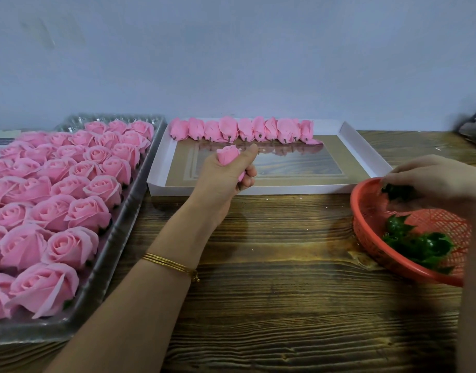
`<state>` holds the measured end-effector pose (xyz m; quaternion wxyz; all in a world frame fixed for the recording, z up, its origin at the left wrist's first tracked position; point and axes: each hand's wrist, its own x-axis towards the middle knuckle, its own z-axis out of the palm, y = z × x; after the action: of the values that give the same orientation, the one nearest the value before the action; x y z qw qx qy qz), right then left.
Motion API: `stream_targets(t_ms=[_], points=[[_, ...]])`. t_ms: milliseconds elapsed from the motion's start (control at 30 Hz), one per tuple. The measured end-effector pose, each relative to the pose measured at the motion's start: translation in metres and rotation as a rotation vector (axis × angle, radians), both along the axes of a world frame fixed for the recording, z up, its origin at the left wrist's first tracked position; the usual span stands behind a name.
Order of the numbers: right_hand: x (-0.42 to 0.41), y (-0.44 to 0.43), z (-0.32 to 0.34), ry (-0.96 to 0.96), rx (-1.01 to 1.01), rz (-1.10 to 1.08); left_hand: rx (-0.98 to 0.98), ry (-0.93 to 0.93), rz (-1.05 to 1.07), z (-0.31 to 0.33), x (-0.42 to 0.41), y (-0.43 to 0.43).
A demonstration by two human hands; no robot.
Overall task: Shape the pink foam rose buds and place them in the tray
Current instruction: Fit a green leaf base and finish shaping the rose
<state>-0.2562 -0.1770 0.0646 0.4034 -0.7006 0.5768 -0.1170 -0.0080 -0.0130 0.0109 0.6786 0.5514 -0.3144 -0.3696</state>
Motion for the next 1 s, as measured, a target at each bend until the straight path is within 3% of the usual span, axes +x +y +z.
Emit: stream_targets(t_ms=[233,600,1000], points=[[-0.0048,0.0035,0.0088,0.139,-0.158,0.164,0.002,0.016,0.018,-0.0004,-0.0001,-0.0004],[-0.0044,-0.0013,0.0023,0.066,-0.076,0.092,0.005,0.015,0.027,-0.0001,-0.0005,-0.0005],[-0.0057,-0.002,0.0033,0.067,-0.079,0.155,0.0,0.022,0.033,0.0026,-0.003,0.001]])
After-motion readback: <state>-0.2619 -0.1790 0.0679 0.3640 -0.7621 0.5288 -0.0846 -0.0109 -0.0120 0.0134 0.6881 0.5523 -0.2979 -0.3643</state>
